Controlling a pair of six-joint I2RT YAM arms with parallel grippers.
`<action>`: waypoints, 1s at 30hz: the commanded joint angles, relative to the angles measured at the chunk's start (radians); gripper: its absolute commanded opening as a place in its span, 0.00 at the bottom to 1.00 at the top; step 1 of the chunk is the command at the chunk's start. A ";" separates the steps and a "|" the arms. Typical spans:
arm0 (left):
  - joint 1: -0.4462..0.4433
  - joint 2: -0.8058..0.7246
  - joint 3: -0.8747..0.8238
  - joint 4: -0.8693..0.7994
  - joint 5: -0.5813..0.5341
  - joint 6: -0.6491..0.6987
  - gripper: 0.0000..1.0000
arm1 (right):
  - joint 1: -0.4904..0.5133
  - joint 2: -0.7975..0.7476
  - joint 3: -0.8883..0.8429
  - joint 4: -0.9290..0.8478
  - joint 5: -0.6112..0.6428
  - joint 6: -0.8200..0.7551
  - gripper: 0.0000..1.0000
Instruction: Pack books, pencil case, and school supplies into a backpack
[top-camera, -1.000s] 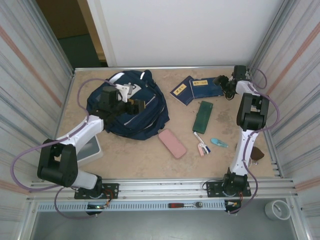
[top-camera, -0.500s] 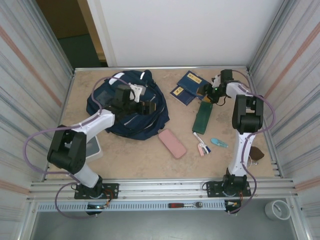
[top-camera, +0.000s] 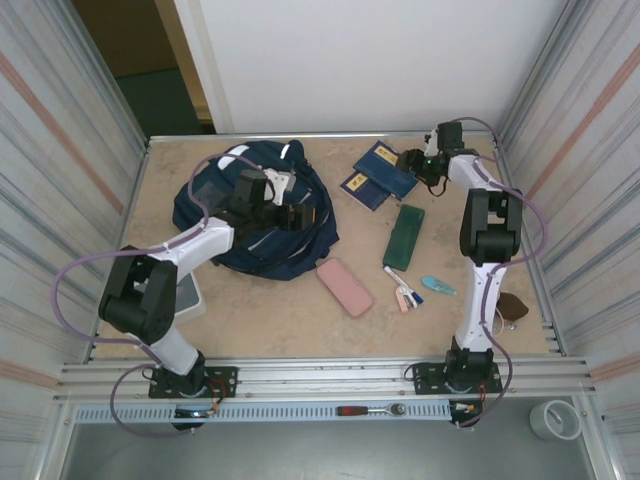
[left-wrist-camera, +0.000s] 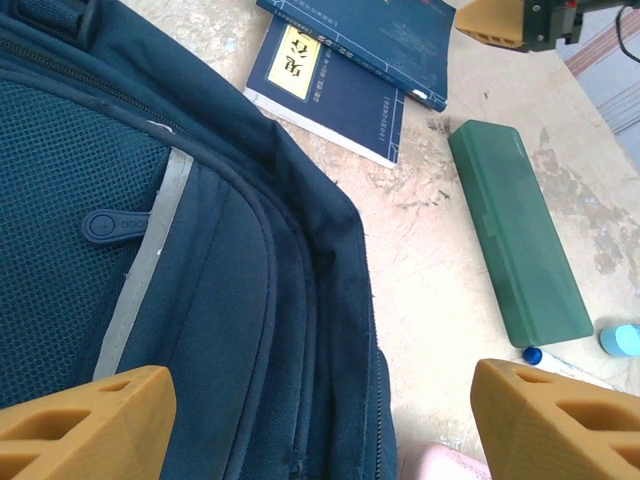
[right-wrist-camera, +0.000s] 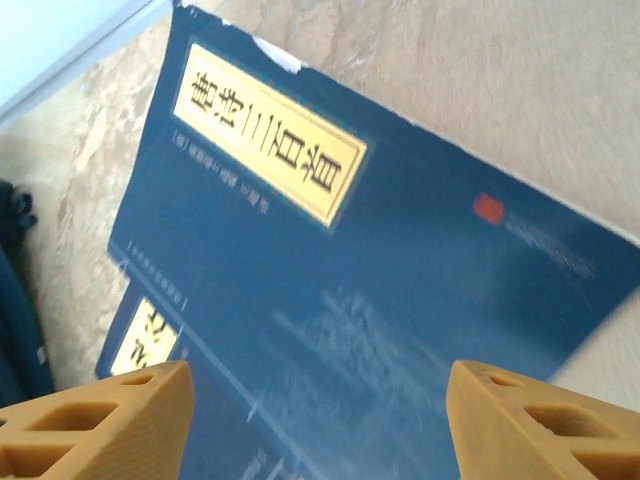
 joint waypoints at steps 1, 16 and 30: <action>-0.011 0.020 0.023 -0.029 -0.010 -0.011 0.78 | 0.025 0.087 0.106 -0.077 0.008 -0.021 0.63; -0.015 0.058 0.041 -0.053 -0.025 -0.019 0.78 | 0.235 -0.028 -0.059 -0.216 -0.120 -0.050 0.50; -0.176 0.221 0.309 -0.098 -0.159 -0.125 0.75 | 0.087 -0.152 -0.171 -0.038 0.005 0.026 0.70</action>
